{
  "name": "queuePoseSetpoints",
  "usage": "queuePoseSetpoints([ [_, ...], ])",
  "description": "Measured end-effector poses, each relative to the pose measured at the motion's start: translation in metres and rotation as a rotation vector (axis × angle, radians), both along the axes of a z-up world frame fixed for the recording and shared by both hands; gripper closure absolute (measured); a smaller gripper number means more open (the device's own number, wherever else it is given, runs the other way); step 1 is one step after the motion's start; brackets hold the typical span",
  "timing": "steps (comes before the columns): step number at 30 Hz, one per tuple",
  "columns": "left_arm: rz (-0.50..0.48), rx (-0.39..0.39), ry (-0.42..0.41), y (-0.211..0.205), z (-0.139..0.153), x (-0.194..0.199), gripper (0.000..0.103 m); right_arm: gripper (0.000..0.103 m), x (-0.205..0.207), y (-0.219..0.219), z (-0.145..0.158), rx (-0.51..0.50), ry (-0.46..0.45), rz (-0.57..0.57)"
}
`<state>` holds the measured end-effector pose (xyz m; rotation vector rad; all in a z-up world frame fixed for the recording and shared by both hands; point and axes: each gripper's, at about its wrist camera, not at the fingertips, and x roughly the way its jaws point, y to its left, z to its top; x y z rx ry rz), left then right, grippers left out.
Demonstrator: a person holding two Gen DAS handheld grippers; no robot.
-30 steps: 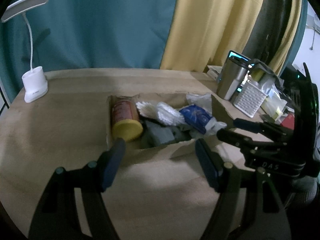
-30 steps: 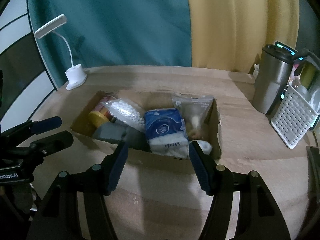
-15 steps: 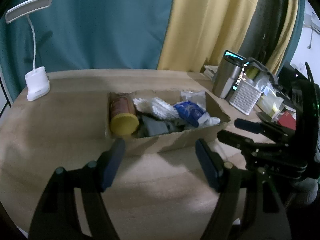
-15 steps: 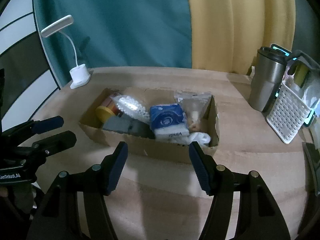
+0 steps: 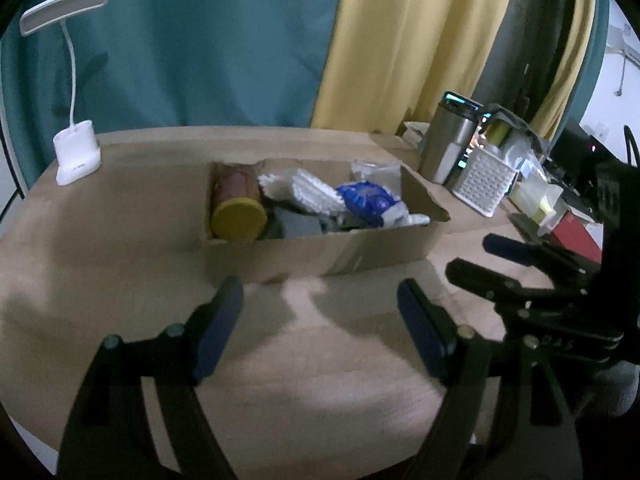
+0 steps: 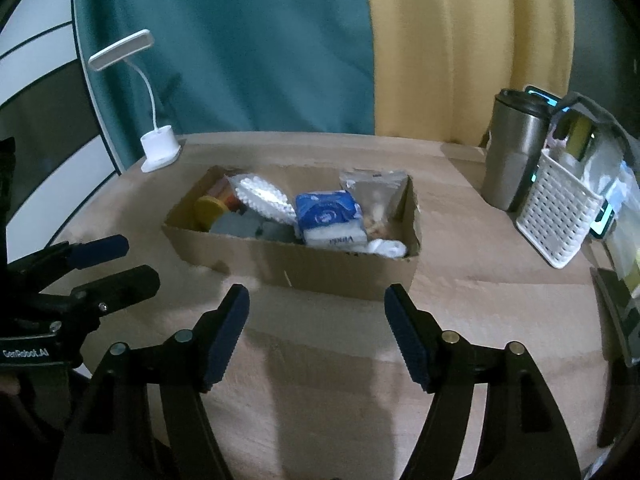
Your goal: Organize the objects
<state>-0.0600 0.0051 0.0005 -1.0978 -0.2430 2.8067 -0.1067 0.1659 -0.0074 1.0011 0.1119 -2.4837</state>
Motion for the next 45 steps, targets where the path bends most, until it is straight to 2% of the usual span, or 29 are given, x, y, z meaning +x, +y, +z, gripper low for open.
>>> queuePoseSetpoints([
  [2, 0.005, -0.007, 0.004, 0.001, -0.002, 0.005, 0.022, 0.021, 0.004, 0.002, 0.0, -0.003, 0.004, -0.003],
  [4, 0.01, -0.012, 0.004, 0.001, -0.004, 0.009, 0.022, 0.021, 0.008, 0.003, -0.001, -0.002, 0.007, -0.004],
  [7, 0.022, -0.014, 0.008, -0.001, -0.006, 0.016, 0.004, 0.021, 0.015, 0.004, 0.0, -0.001, 0.016, -0.003],
  [28, 0.063, -0.029, 0.051, -0.007, -0.001, 0.048, 0.004, 0.021, 0.046, 0.01, 0.004, -0.01, 0.053, -0.014],
  [45, 0.061, -0.027, 0.058, -0.007, 0.001, 0.05, 0.004, 0.021, 0.048, 0.008, 0.005, -0.004, 0.058, -0.007],
])
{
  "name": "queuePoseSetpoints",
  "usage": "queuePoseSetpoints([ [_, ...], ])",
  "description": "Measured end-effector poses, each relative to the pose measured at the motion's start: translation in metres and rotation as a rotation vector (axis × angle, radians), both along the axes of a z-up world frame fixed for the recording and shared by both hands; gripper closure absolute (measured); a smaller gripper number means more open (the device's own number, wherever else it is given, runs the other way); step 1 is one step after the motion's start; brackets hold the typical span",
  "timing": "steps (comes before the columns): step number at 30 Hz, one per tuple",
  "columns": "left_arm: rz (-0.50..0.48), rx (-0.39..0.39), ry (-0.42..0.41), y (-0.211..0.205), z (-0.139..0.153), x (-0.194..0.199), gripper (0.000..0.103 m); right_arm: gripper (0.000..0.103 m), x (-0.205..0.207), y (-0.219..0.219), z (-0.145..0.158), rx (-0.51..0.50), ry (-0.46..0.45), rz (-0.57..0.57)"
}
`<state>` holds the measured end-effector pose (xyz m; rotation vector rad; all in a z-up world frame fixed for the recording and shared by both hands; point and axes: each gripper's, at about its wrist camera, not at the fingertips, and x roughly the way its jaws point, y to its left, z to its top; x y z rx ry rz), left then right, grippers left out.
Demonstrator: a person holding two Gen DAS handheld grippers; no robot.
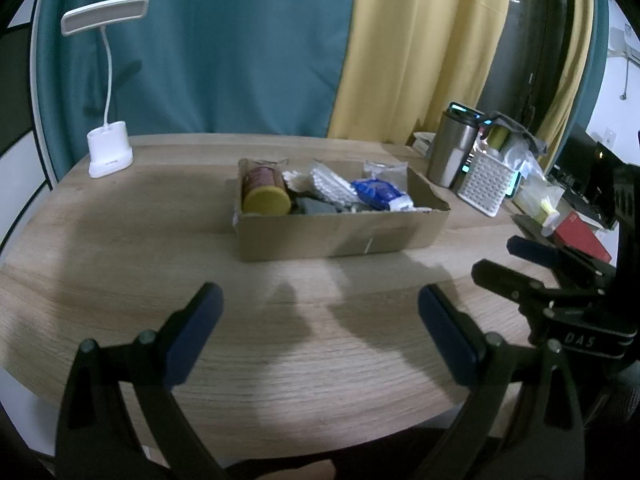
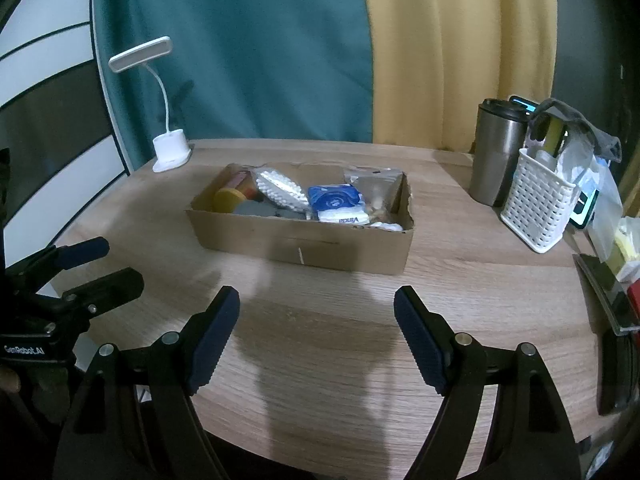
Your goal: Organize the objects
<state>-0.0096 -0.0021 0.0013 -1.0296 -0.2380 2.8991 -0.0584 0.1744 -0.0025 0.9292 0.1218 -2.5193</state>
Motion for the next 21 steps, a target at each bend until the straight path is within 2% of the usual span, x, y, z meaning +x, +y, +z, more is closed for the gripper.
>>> queuePoseSetpoints([
  [21, -0.001, -0.004, 0.001, 0.0013, -0.0001, 0.0015, 0.004, 0.021, 0.0005, -0.0005, -0.0015, 0.002, -0.005, 0.002],
])
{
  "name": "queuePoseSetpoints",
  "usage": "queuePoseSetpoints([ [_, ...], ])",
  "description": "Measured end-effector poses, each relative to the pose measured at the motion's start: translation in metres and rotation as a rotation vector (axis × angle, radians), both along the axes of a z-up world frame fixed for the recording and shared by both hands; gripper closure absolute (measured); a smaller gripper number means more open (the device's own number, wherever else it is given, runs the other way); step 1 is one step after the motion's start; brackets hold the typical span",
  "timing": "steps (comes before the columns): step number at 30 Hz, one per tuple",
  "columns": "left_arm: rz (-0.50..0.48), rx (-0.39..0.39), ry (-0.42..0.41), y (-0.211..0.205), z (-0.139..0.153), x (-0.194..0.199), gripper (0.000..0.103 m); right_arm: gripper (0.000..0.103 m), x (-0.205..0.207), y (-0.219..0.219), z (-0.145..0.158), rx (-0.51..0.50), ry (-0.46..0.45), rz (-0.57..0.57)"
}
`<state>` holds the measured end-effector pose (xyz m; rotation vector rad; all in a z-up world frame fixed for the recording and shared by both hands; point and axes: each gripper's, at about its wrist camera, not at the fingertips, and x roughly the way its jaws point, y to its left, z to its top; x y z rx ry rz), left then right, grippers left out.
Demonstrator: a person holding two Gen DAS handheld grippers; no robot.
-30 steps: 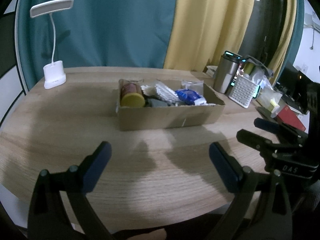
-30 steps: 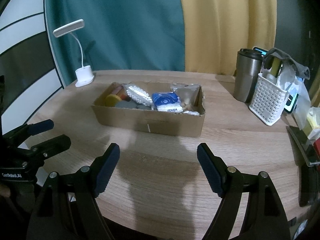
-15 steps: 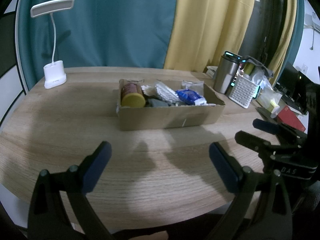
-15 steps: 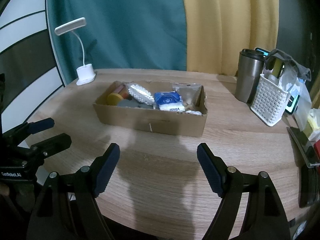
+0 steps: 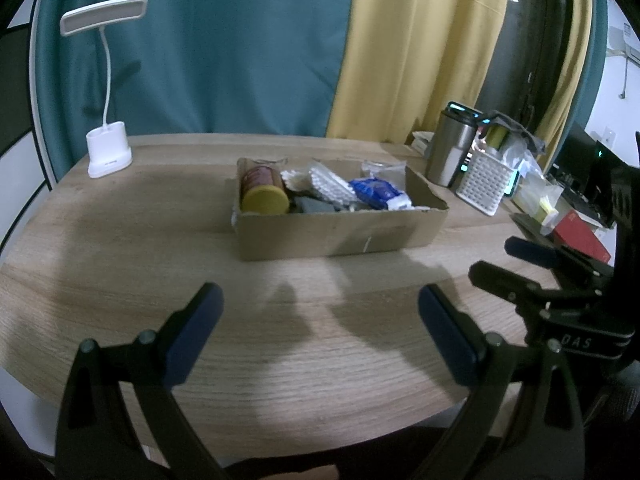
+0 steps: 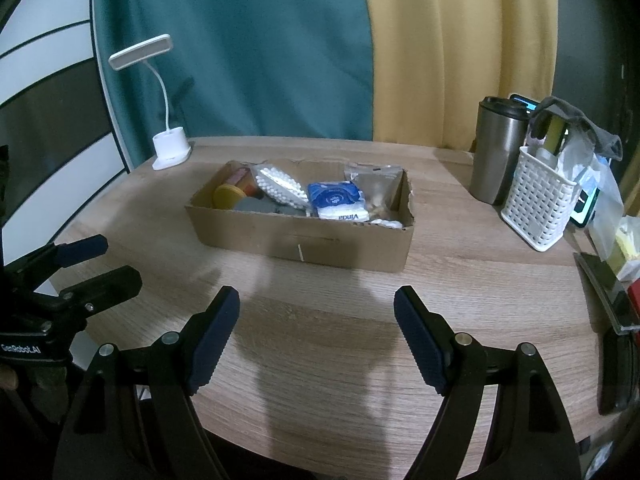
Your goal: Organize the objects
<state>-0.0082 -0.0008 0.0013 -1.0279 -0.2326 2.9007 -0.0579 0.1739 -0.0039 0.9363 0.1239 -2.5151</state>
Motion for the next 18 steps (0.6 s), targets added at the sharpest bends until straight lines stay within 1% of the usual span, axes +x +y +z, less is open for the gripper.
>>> queuePoseSetpoints([
  [18, -0.002, 0.001, -0.001, 0.0003, 0.0003, 0.0008, 0.004, 0.021, -0.0008, -0.0012, 0.0003, 0.0, -0.002, 0.008],
])
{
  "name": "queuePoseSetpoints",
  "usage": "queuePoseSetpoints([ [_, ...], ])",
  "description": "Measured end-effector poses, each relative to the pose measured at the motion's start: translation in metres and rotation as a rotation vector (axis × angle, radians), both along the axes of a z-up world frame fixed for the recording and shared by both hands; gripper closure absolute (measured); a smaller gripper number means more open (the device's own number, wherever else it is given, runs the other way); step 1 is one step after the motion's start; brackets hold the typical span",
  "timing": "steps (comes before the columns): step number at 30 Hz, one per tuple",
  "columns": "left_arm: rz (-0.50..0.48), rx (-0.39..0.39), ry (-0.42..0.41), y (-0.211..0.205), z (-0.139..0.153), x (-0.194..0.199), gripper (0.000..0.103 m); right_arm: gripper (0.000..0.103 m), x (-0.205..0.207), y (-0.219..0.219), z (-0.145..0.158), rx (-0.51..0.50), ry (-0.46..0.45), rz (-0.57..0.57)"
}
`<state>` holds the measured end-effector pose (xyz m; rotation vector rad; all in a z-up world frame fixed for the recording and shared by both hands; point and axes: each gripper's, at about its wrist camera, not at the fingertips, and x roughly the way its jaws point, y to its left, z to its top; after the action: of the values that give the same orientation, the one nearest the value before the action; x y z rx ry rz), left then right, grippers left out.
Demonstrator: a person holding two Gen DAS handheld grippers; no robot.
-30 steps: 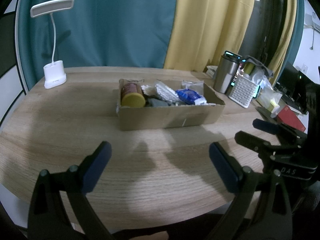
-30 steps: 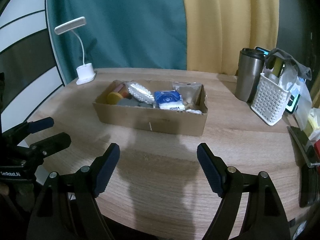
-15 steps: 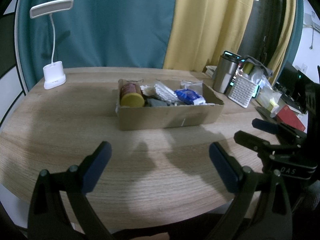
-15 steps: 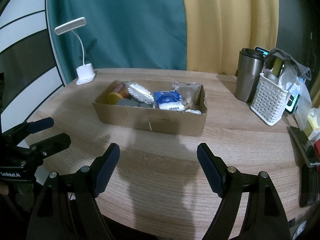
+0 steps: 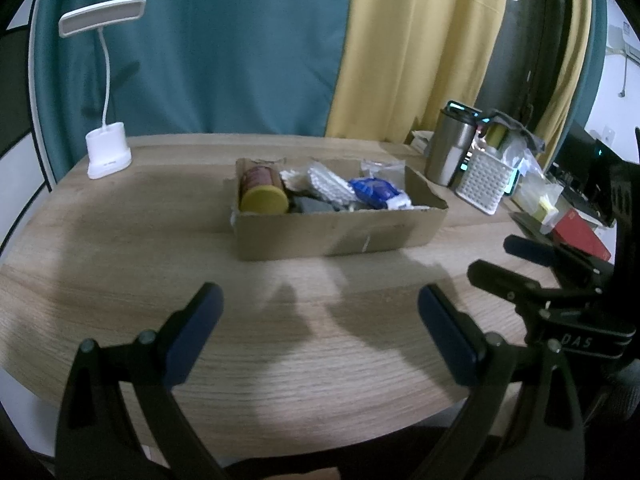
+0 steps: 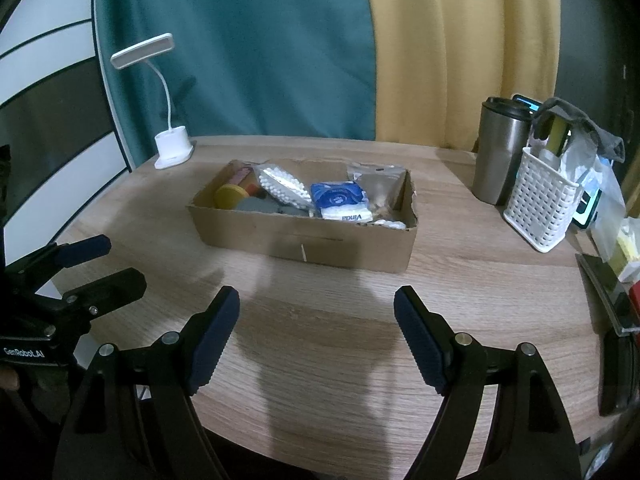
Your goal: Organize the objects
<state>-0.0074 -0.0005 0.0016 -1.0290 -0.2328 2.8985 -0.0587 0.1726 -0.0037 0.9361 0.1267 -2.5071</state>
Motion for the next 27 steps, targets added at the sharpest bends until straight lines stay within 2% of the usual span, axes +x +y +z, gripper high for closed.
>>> queuePoseSetpoints([
  [27, 0.0, -0.001, -0.001, -0.0009, -0.0011, -0.0024, 0.004, 0.021, -0.001, -0.0003, -0.0006, 0.002, 0.0, 0.001],
])
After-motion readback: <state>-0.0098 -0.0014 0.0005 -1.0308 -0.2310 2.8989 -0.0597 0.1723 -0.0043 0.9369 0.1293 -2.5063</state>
